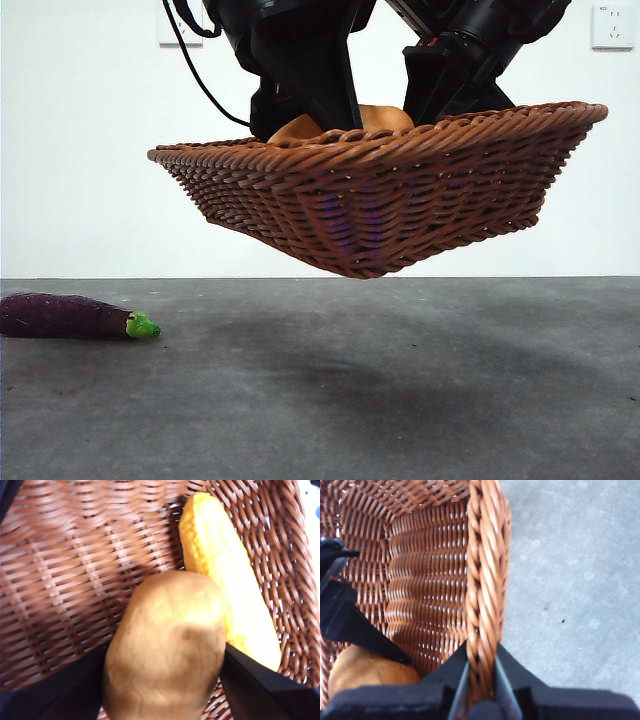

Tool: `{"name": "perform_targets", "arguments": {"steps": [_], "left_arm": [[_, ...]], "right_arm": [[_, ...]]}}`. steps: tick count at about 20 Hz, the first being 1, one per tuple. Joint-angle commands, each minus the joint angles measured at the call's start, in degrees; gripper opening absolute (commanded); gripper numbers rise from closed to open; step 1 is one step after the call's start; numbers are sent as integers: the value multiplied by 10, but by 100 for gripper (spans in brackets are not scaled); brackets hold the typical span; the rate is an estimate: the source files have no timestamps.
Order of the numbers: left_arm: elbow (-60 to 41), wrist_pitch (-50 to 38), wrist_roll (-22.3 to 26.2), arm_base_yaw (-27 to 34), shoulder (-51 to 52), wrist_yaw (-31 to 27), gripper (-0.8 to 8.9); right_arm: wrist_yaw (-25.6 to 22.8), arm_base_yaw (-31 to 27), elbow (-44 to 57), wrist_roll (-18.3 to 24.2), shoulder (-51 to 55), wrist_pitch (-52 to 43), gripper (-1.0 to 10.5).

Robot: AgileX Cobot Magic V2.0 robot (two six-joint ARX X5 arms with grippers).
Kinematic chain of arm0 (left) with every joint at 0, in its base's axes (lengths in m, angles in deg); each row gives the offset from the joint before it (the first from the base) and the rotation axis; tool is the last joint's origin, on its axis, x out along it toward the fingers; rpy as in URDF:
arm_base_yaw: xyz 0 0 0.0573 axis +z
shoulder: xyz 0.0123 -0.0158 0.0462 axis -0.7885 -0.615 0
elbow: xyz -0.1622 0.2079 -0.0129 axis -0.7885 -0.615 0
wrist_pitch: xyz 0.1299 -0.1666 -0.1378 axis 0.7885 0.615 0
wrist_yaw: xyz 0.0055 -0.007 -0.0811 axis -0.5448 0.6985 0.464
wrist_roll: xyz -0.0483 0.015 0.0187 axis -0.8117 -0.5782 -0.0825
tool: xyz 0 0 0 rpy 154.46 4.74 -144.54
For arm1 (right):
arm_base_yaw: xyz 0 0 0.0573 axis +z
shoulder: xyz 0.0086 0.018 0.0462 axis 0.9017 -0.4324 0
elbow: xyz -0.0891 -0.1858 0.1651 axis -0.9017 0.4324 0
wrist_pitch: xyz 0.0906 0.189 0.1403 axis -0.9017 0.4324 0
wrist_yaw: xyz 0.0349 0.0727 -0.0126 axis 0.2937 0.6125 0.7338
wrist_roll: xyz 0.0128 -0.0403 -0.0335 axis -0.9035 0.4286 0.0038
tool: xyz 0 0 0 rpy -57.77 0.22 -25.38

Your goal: Help me put the vegetables on the table into the basket

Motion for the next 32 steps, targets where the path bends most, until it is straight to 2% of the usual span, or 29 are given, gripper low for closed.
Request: {"name": "perform_targets", "arguments": {"steps": [1, 5, 8, 10, 12, 13, 15, 17, 19, 20, 21, 23, 24, 26, 30, 32], "left_arm": [[-3, 3, -15, -1, -7, 2, 450], [-3, 9, -34, 1, -7, -2, 451], [-3, 19, -26, 13, 14, -6, 450], [-3, 23, -17, 41, 70, -56, 450], [-3, 22, -7, 91, 140, -129, 450], [-3, 23, 1, 125, 172, -139, 449], [-3, 30, 4, 205, 214, -137, 449], [-3, 30, -34, 282, 223, -137, 449], [-3, 24, -47, 337, 208, -132, 449], [-3, 20, -67, 353, 195, -133, 449], [-3, 13, -110, 368, 178, -134, 449], [-3, 14, -238, 388, 136, -143, 448], [-3, 14, -281, 389, 113, -141, 448], [-3, 14, -331, 389, 66, -141, 439], [-3, 15, -463, 381, -1, -139, 438], [-3, 15, -524, 370, -11, -158, 439]], "right_arm": [[9, 0, 2, -9, -7, -6, -11], [9, 0, 2, -8, -7, -6, -11], [9, 0, 2, -5, -7, 1, -11], [9, -1, 2, -3, -7, 2, -11], [10, -4, 2, -1, -7, 1, -11], [12, -7, 2, 3, -7, 1, -11], [31, -18, 2, 11, -6, 2, -11], [54, -33, 2, 16, -6, 2, -11], [60, -43, 2, 28, -5, 7, -11], [60, -50, 2, 33, -5, 10, -11], [60, -56, 2, 40, -5, 12, -11], [61, -65, 2, 42, -5, 10, -11], [62, -70, 2, 42, -5, 7, -11], [72, -72, 2, 42, -5, 0, -11], [77, -72, 2, 48, -5, 1, -11], [77, -72, 2, 55, -5, 0, -11]]}}
